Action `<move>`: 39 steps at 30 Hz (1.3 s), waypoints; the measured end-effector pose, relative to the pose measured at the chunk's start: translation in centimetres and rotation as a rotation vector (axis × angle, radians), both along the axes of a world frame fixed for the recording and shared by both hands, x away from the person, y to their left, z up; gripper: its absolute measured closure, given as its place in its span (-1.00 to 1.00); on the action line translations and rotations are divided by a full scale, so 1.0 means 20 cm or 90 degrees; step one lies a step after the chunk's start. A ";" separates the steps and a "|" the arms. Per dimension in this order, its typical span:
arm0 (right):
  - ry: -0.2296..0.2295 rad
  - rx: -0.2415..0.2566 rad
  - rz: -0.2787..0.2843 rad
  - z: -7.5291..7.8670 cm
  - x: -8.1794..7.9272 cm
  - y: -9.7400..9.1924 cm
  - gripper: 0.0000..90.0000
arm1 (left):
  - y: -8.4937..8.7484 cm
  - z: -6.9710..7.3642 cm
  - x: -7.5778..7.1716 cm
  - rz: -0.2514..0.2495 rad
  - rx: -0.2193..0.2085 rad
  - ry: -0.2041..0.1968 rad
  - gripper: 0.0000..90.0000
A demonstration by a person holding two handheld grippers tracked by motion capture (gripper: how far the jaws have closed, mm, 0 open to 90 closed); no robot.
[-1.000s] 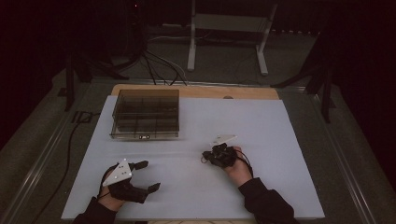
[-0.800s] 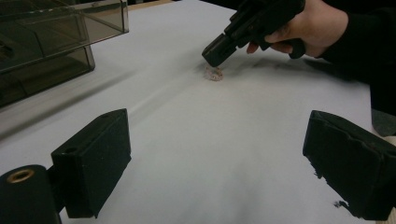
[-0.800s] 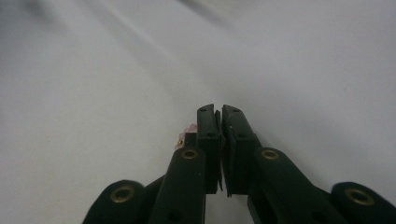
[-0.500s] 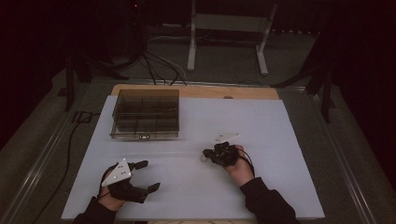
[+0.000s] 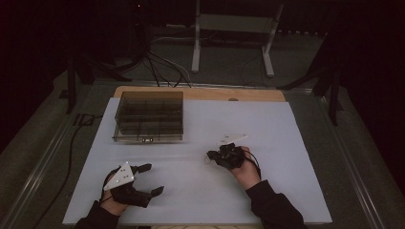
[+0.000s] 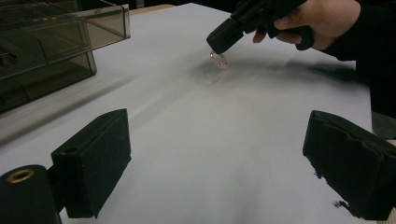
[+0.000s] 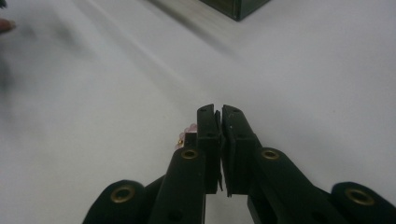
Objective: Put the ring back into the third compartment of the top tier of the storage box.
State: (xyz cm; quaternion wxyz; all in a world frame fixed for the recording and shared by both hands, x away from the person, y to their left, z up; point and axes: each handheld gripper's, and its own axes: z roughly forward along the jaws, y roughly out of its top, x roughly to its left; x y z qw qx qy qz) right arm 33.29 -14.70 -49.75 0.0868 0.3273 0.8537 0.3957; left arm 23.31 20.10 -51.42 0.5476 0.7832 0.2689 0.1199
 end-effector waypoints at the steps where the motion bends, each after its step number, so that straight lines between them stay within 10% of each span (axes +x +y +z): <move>1: 0.000 0.001 0.000 0.01 0.00 0.00 0.93 | 0.00 0.00 0.00 0.001 0.002 -0.002 -0.80; 39: -0.012 0.025 0.013 0.18 0.03 0.07 0.93 | -0.01 0.00 0.00 -0.010 0.004 0.000 -0.77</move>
